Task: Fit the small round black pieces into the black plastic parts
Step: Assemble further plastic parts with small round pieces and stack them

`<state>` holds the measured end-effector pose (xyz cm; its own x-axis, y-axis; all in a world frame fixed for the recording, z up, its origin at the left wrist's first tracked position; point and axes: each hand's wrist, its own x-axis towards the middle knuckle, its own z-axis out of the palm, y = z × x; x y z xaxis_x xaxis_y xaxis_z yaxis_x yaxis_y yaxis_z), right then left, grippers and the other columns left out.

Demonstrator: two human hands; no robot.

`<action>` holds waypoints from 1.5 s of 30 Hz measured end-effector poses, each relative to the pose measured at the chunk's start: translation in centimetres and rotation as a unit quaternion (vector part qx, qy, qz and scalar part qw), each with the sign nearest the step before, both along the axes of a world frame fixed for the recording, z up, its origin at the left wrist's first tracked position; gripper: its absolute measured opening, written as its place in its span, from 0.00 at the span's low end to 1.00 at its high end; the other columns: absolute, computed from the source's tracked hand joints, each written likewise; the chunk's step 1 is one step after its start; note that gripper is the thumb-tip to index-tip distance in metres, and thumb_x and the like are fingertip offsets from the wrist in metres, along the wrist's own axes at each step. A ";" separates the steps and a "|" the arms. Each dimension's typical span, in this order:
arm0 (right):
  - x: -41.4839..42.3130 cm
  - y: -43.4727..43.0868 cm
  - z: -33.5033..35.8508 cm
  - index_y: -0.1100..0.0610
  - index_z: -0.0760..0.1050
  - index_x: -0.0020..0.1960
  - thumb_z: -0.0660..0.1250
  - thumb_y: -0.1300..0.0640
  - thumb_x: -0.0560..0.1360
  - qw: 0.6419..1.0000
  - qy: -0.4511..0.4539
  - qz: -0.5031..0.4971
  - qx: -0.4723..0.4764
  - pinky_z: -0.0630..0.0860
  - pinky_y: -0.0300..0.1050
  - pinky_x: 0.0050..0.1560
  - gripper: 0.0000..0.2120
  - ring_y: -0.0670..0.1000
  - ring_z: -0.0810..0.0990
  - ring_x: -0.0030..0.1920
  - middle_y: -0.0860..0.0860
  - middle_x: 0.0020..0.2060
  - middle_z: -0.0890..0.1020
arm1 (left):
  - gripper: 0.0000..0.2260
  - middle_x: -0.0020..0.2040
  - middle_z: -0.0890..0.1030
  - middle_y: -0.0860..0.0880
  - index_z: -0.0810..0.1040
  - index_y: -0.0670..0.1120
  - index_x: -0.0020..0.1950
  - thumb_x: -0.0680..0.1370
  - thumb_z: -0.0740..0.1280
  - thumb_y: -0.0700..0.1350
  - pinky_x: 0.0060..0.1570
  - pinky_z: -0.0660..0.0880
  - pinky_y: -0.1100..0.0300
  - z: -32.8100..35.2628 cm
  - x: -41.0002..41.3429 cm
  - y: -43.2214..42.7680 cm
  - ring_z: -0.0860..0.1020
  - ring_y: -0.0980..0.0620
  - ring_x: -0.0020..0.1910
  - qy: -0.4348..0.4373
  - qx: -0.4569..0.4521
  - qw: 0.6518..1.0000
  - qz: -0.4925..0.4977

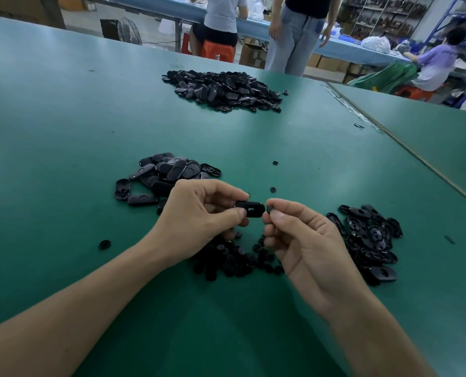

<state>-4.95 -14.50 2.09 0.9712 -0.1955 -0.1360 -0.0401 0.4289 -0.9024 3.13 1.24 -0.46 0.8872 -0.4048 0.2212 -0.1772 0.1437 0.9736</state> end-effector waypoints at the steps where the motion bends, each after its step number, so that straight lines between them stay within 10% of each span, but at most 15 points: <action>1: 0.0 -0.1 0.0 0.61 0.83 0.44 0.70 0.63 0.66 1.000 -0.001 -0.001 0.002 0.78 0.37 0.35 0.07 0.47 0.79 0.33 0.56 0.37 0.83 | 0.09 0.38 0.86 0.45 0.83 0.43 0.47 0.74 0.73 0.29 0.31 0.79 0.63 0.0 0.0 0.0 0.86 0.47 0.39 -0.001 0.000 1.000 0.000; 25: 0.2 -0.2 -0.7 0.59 0.83 0.45 0.72 0.60 0.67 0.998 -0.015 -0.026 -0.052 0.80 0.39 0.39 0.07 0.52 0.84 0.40 0.58 0.42 0.85 | 0.09 0.37 0.86 0.45 0.84 0.44 0.46 0.73 0.73 0.30 0.31 0.78 0.63 0.1 0.0 0.1 0.86 0.50 0.37 -0.007 0.015 1.000 -0.002; 45: 0.3 1.4 -2.3 0.52 0.82 0.43 0.72 0.64 0.75 0.933 -0.069 -0.121 -0.331 0.78 0.36 0.36 0.08 0.47 0.85 0.37 0.49 0.36 0.86 | 0.10 0.36 0.86 0.50 0.84 0.45 0.44 0.72 0.74 0.30 0.32 0.79 0.62 0.0 -0.5 -0.4 0.83 0.53 0.32 -0.054 0.040 0.998 0.007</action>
<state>-4.63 -13.06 -0.23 0.8873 -0.4078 0.2156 0.1219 -0.2436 -0.9622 2.68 0.83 -0.46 0.8651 -0.4135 0.2838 -0.2839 0.0628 0.9568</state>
